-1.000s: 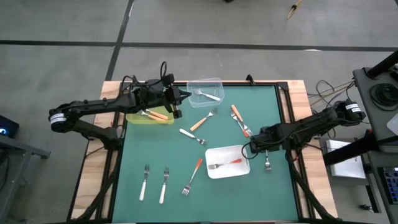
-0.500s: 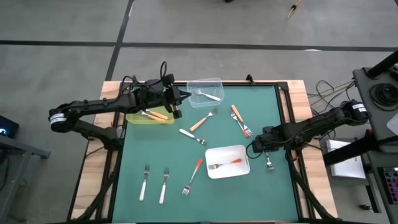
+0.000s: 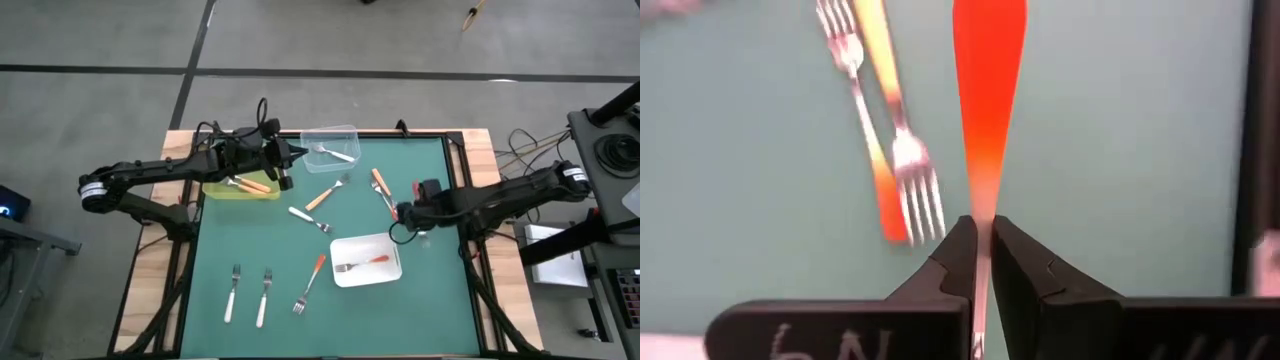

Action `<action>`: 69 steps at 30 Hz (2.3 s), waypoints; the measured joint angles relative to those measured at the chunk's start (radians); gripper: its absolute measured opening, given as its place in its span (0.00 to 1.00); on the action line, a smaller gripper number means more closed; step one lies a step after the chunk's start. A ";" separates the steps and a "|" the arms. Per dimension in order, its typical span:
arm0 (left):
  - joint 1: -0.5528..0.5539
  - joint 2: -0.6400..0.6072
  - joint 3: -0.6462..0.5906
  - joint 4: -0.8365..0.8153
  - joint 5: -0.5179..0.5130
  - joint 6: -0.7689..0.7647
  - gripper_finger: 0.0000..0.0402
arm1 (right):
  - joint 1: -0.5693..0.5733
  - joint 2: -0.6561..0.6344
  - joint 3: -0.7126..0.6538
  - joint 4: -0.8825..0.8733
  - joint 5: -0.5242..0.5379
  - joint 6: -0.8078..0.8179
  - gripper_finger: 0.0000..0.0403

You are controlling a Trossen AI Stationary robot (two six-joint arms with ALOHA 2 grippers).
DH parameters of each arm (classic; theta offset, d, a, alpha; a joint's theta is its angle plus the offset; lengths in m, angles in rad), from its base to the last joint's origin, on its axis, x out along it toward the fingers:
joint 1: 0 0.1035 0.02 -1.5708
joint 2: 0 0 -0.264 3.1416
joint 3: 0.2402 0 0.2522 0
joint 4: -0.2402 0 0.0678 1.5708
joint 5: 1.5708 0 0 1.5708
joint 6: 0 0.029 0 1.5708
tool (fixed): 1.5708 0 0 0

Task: Sort silverware by color (type)
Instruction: Put the orange fork into the white bin

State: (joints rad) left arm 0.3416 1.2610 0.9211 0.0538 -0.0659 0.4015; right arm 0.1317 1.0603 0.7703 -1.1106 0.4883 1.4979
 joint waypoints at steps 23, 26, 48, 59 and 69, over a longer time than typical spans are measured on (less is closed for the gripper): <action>-0.084 0.000 -0.222 0.521 0.105 -0.306 0.00 | -0.086 -0.082 0.113 0.728 0.355 -0.964 0.03; -0.098 0.000 -0.263 0.658 0.105 -0.328 0.00 | -0.093 -0.099 0.059 1.001 0.284 -1.124 0.03; -0.143 0.058 -0.238 0.749 0.103 -0.376 0.14 | -0.222 0.074 -0.241 2.227 -0.124 -1.326 0.03; -0.143 0.317 -0.069 0.742 0.076 -0.393 0.56 | -0.222 0.100 -0.221 2.231 -0.126 -1.346 0.03; -0.143 0.405 0.004 0.742 0.137 -0.422 0.61 | -0.222 0.101 -0.221 2.216 -0.126 -1.405 0.03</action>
State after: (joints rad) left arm 0.1981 1.6660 0.9251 0.7958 0.0708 -0.0207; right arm -0.0906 1.1614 0.5491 1.1057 0.3626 0.0925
